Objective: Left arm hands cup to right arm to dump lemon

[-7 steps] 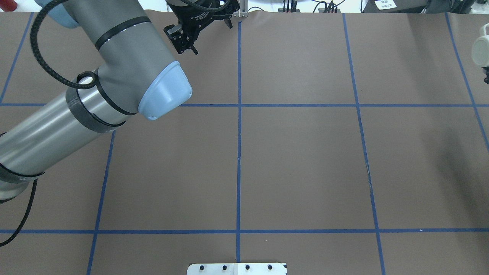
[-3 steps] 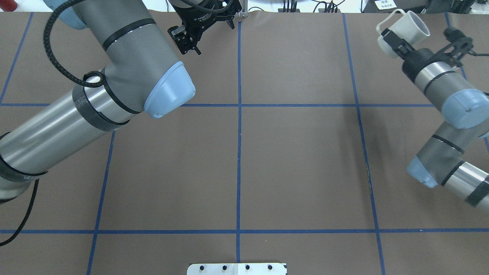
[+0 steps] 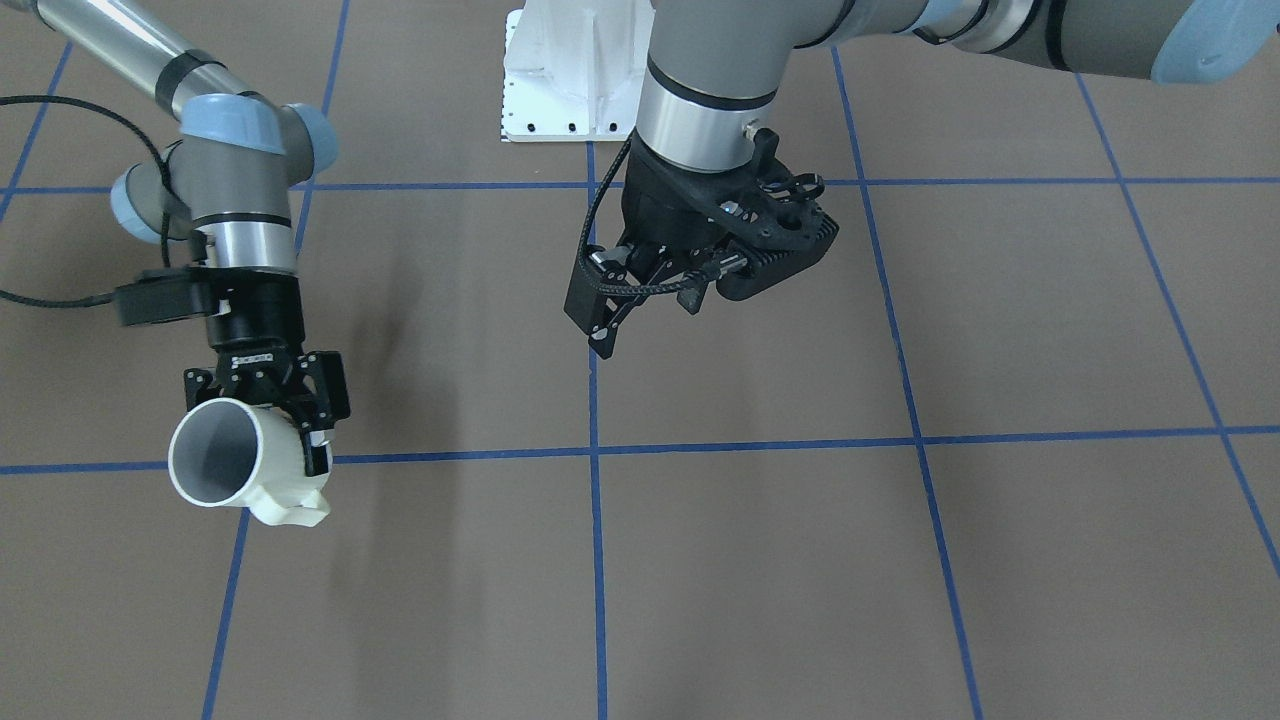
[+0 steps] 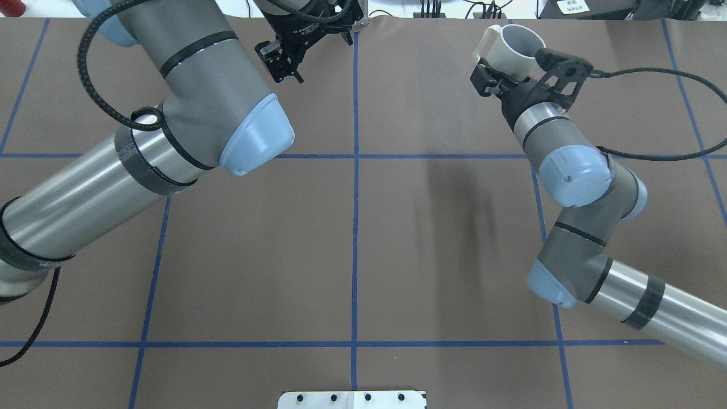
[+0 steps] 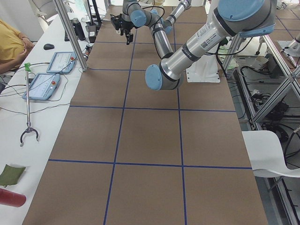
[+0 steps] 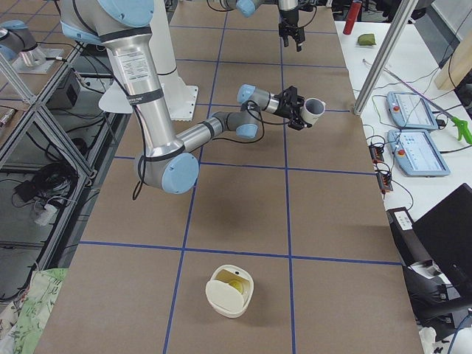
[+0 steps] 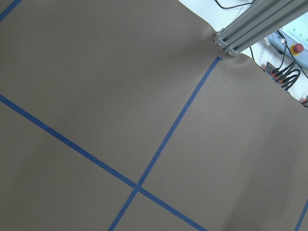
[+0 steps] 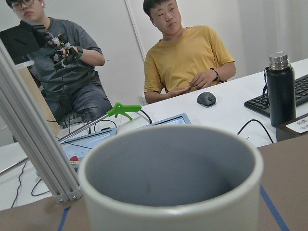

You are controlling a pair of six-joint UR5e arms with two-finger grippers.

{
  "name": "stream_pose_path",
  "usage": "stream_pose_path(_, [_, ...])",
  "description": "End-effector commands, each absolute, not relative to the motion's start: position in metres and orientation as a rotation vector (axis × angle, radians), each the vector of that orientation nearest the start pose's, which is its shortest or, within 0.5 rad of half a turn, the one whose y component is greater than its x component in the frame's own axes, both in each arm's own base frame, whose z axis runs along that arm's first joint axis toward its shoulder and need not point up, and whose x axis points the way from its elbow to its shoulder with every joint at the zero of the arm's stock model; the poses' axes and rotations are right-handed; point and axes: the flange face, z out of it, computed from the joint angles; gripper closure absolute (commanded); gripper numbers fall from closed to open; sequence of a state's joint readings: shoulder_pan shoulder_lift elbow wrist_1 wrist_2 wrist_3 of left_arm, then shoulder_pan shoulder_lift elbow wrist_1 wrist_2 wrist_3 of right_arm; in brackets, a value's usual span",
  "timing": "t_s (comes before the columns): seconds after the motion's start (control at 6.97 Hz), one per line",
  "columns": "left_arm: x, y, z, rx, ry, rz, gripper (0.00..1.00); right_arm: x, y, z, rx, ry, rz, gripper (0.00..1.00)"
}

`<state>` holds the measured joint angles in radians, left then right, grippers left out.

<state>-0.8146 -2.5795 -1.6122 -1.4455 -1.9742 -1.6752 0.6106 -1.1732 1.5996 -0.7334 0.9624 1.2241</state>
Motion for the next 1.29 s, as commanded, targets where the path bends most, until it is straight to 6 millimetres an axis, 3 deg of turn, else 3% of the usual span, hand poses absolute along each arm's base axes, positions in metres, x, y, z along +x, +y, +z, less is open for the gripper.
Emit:
stream_pose_path(0.0, [0.412, -0.556, 0.014, -0.035, 1.026, -0.63, 0.0, -0.48, -0.478, 0.25, 1.085, -0.734, 0.52, 1.0])
stream_pose_path(0.14, [0.412, -0.556, 0.007, -0.046, 1.02, -0.633, 0.0, -0.505, -0.453, 0.239, 1.112, -0.733, 0.512, 1.0])
stream_pose_path(0.43, [0.428, -0.562, 0.014, -0.125, 0.96, -0.622, 0.0, -0.542, -0.423, 0.194, 1.142, -0.677, 0.484, 0.99])
stream_pose_path(0.72, [0.425, -0.553, -0.014, -0.166, 0.909, -0.607, 0.01, -0.554, -0.406, 0.192, 1.167, -0.669, 0.486, 0.98])
stream_pose_path(1.15, [0.433, -0.543, -0.013, -0.256, 0.905, -0.525, 0.13, -0.557, -0.4, 0.191, 1.175, -0.682, 0.502, 0.94])
